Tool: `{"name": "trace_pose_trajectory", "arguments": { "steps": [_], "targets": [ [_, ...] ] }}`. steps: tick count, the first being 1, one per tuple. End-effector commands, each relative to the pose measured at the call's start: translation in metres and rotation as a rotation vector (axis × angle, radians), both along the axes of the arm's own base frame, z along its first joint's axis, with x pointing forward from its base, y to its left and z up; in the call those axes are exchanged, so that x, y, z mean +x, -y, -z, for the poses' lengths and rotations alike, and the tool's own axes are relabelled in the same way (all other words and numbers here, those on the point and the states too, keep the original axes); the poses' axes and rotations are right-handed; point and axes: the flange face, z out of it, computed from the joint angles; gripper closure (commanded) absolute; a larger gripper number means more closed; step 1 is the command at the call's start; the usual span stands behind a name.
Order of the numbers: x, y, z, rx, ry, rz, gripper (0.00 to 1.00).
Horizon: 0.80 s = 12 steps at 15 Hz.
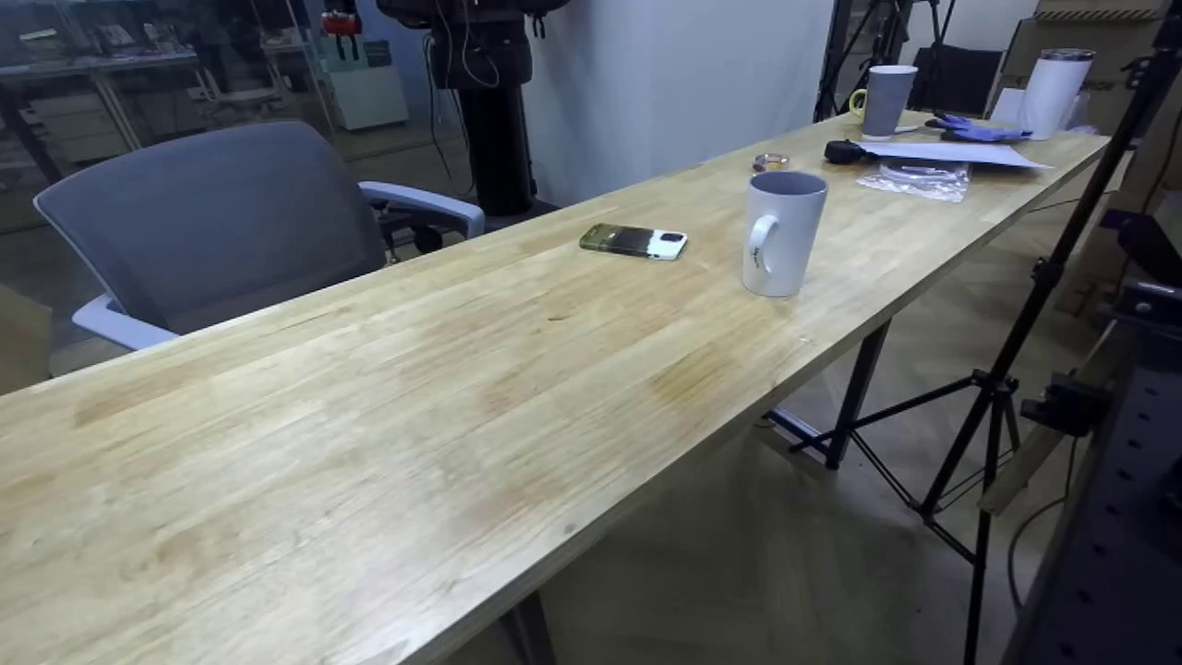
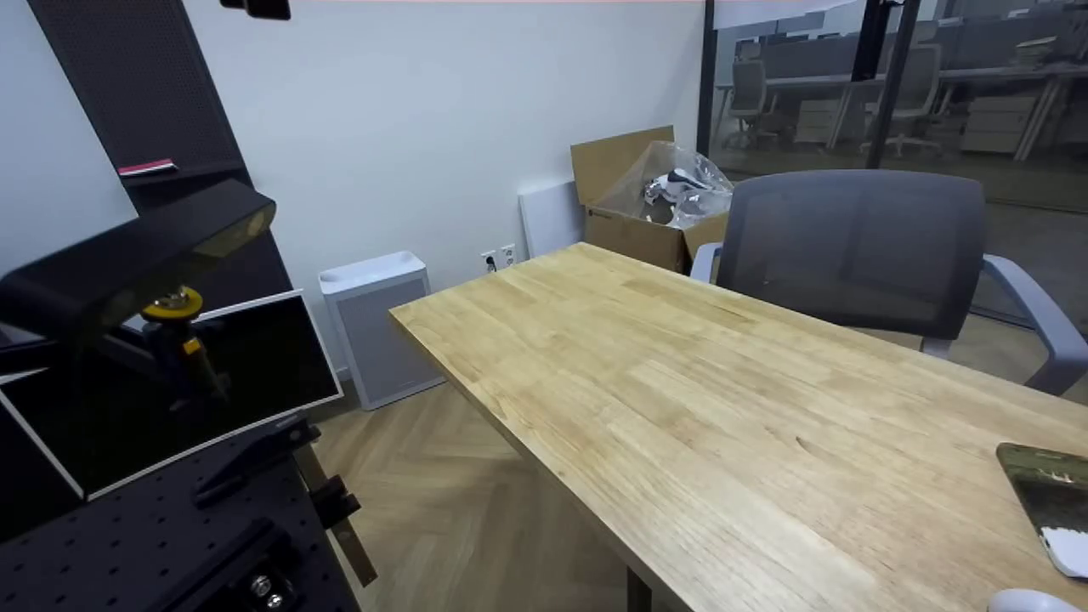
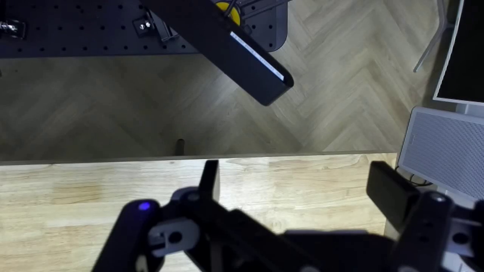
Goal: Move the white mug cup from the right to the left
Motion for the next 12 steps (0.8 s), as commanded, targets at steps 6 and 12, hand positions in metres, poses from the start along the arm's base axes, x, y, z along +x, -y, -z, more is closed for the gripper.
{"name": "trace_pose_trajectory", "arguments": {
  "steps": [6, 12],
  "targets": [
    [0.013, 0.044, 0.013, -0.035, -0.020, 0.057, 0.00],
    [0.027, 0.143, 0.029, -0.103, -0.032, 0.184, 0.00]
  ]
}}
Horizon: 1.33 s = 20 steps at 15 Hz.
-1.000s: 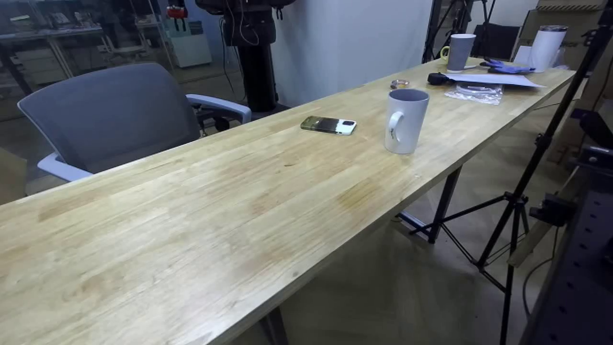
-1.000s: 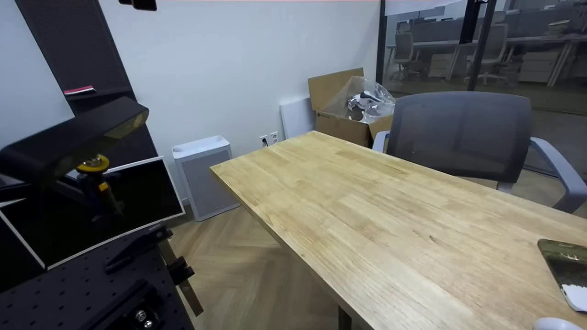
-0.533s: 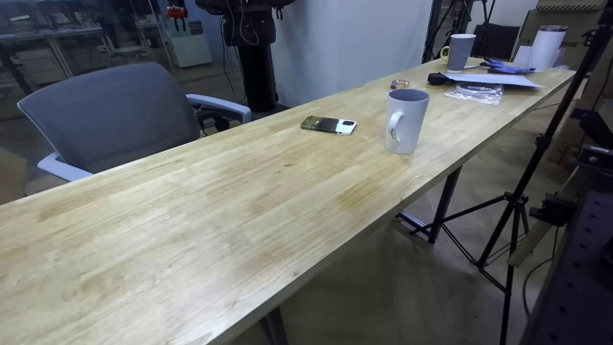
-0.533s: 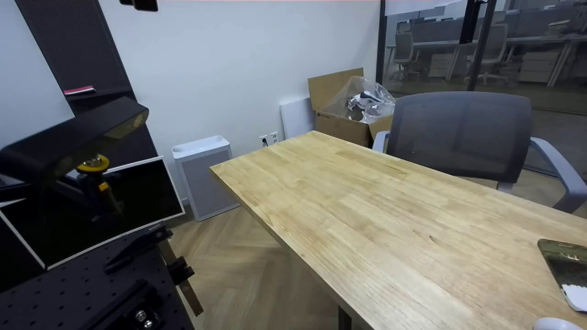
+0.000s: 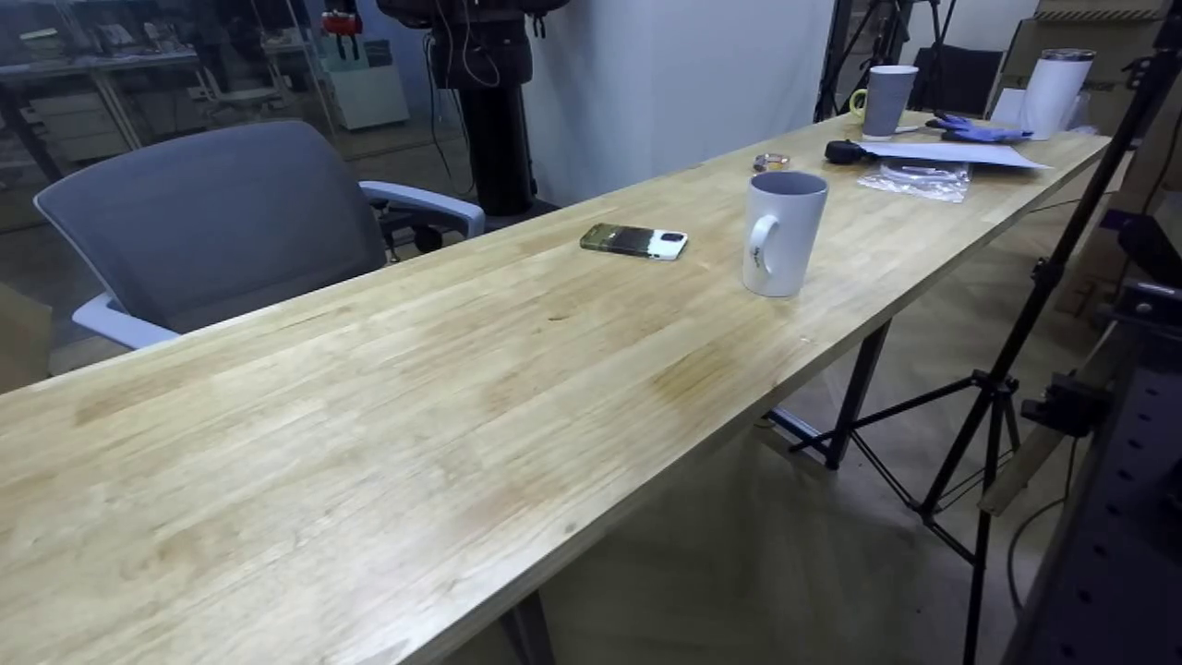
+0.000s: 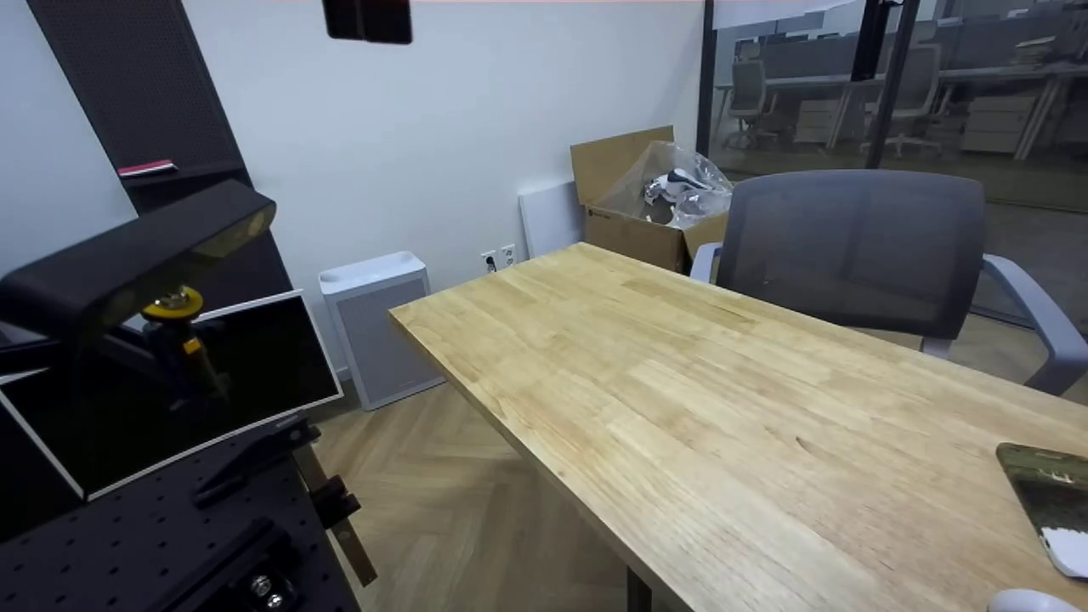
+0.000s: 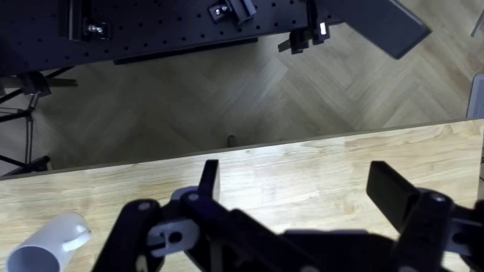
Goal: Move the white mug cup from the right to the left
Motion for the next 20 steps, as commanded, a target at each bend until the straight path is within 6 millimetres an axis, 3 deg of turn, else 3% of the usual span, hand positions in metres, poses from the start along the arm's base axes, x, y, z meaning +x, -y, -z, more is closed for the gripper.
{"name": "trace_pose_trajectory", "arguments": {
  "steps": [1, 8, 11, 17, 20],
  "targets": [
    [0.003, 0.056, 0.004, -0.029, -0.006, 0.076, 0.00],
    [-0.002, 0.167, 0.004, -0.079, 0.035, 0.258, 0.00],
    [0.010, 0.204, 0.008, -0.098, 0.074, 0.336, 0.00],
    [0.063, 0.246, 0.025, -0.091, 0.111, 0.412, 0.00],
    [0.098, 0.282, 0.028, -0.096, 0.104, 0.438, 0.00]
  ]
}}
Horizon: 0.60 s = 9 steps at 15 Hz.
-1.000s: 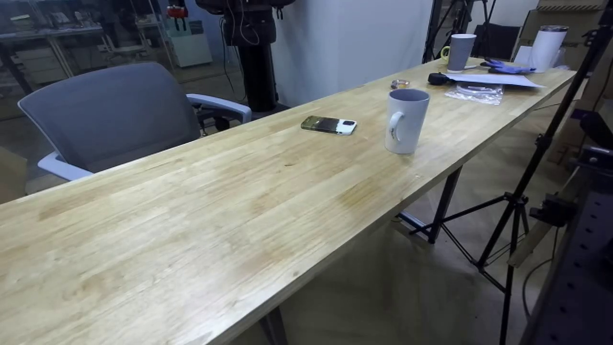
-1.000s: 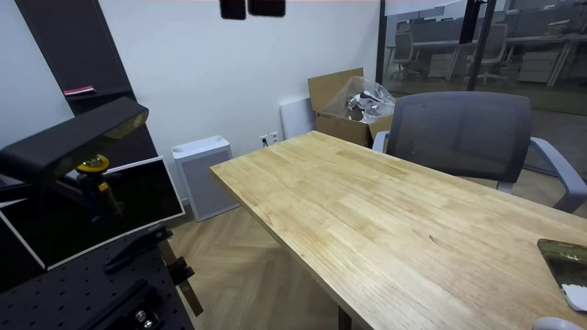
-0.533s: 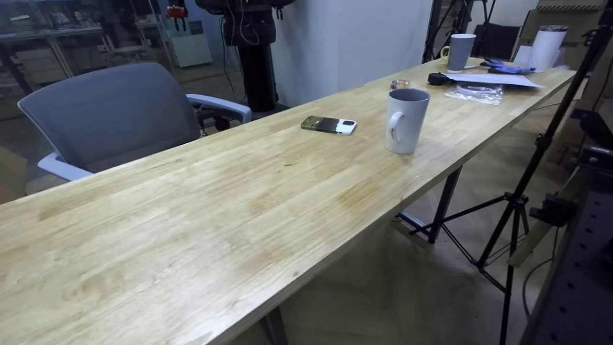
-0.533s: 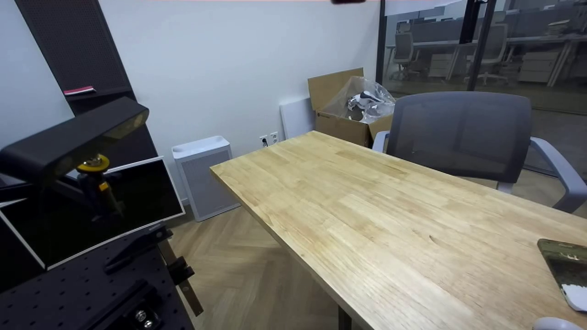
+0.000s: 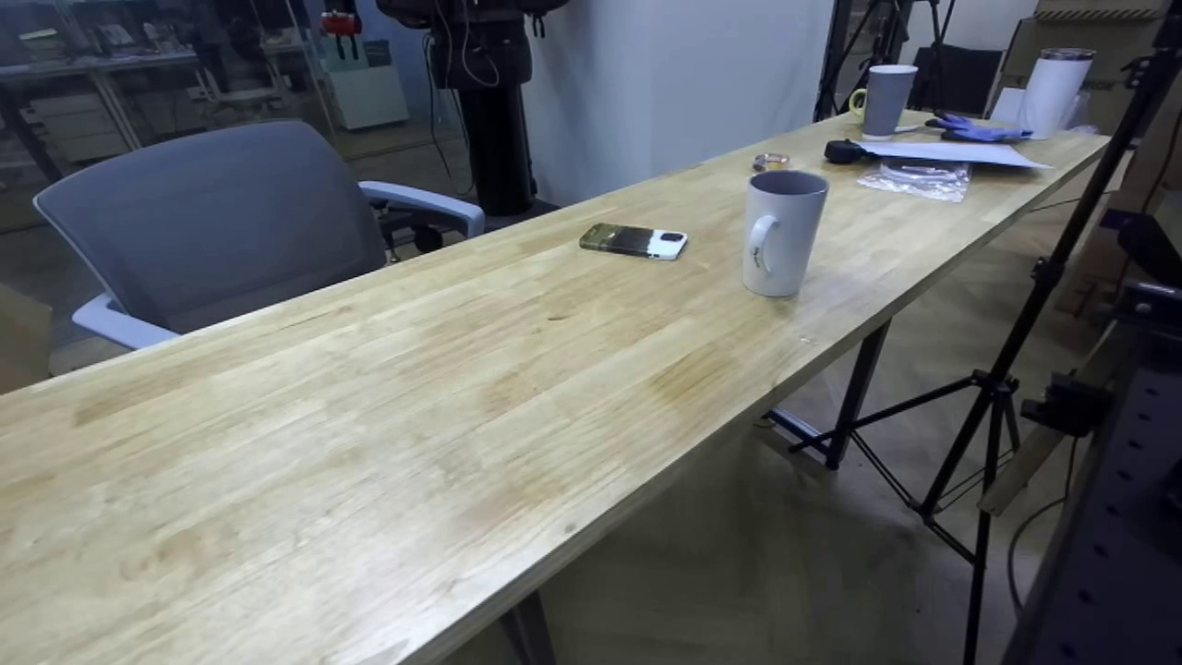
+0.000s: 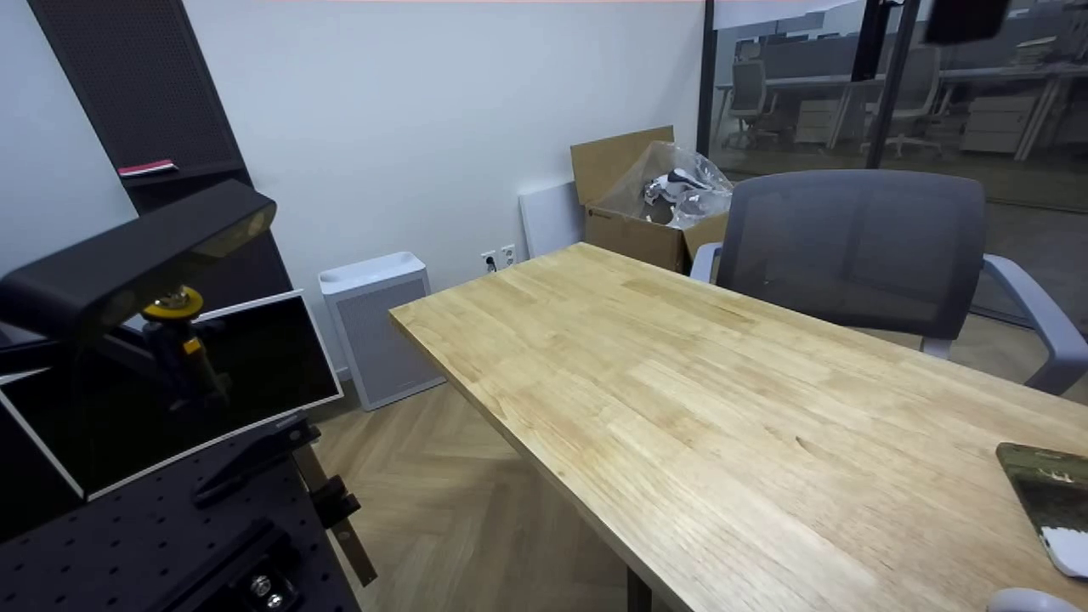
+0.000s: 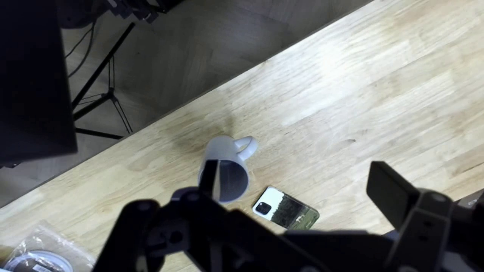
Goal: Move the white mug cup from the right to the left
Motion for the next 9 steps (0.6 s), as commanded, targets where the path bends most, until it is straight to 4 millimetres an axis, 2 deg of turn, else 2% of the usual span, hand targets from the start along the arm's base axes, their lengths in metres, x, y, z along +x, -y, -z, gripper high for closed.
{"name": "trace_pose_trajectory", "arguments": {
  "steps": [1, 6, 9],
  "targets": [
    [0.052, 0.041, 0.000, 0.013, -0.020, 0.040, 0.00],
    [0.102, 0.085, 0.008, 0.017, -0.035, 0.088, 0.00],
    [0.121, 0.103, 0.019, 0.024, -0.054, 0.121, 0.00]
  ]
}}
